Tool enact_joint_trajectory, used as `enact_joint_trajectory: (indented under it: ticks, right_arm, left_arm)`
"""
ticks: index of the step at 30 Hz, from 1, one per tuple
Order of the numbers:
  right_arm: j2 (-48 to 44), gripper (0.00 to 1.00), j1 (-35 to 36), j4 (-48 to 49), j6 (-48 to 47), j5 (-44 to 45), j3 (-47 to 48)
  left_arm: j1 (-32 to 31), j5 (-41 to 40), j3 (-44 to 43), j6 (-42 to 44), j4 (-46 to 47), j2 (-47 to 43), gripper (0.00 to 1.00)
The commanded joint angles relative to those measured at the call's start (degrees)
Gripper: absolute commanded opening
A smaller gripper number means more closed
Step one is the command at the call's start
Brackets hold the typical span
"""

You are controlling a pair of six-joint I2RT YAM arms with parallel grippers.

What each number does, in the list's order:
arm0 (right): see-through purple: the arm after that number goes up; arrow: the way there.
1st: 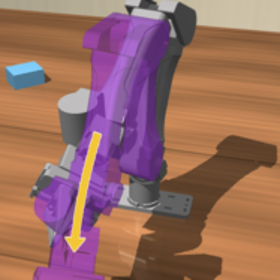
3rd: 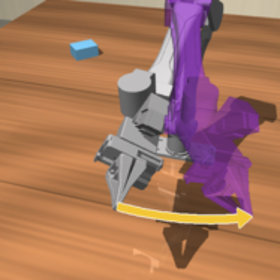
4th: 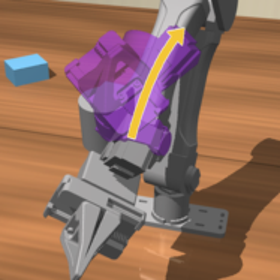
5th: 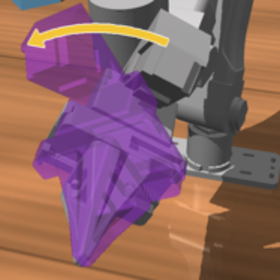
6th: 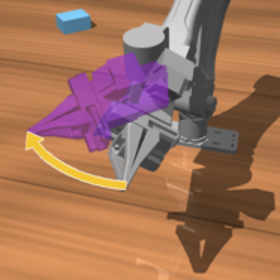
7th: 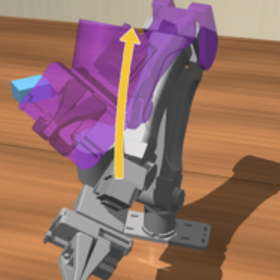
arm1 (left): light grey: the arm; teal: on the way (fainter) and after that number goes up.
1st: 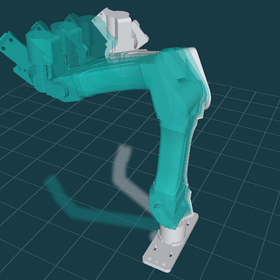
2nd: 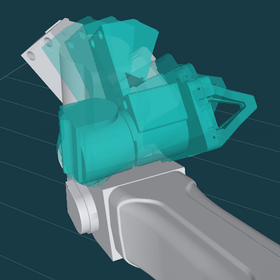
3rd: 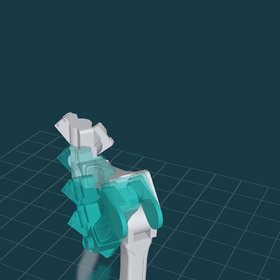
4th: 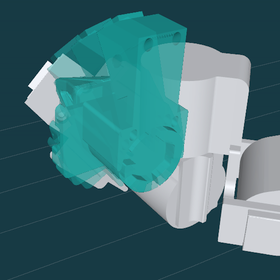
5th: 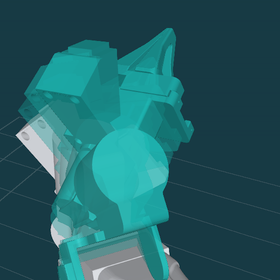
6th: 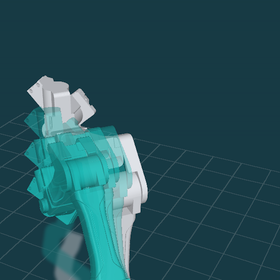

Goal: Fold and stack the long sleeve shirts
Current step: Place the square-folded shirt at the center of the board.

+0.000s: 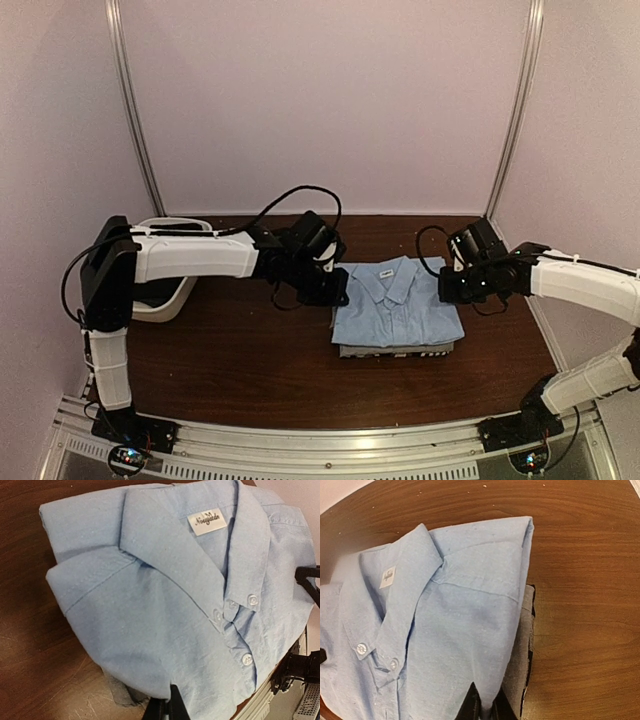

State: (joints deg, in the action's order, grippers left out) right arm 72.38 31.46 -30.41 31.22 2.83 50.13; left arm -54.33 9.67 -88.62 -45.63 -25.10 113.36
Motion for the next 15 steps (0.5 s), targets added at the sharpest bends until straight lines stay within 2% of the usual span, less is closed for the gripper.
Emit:
enact_joint_trajectory:
  ticks: [1, 4, 6, 8, 15]
  right_arm:
    - [-1.44, 0.16, -1.04, 1.11, 0.02, 1.68, -2.24]
    - [-1.42, 0.26, -1.36, 1.59, 0.24, 1.56, -3.47]
    - [-1.16, 0.36, -1.40, 1.82, 0.56, 1.28, -4.29]
    - [-0.89, 0.40, -1.55, 1.90, 0.86, 1.03, -5.02]
    - [-2.75, 0.53, -1.62, 0.88, 2.02, 1.16, -7.05]
  left_arm:
    - [-0.06, -0.49, 2.08, -0.85, 2.70, 2.50, 0.02]
    - [-0.03, -1.33, 3.23, -0.80, 2.80, 3.06, 0.13]
    - [0.09, -2.20, 3.49, -0.59, 2.58, 3.14, 0.21]
    - [0.17, -3.26, 3.33, -0.26, 2.00, 3.03, 0.27]
    - [1.68, -4.83, 4.89, 0.51, 1.28, 0.61, 0.35]
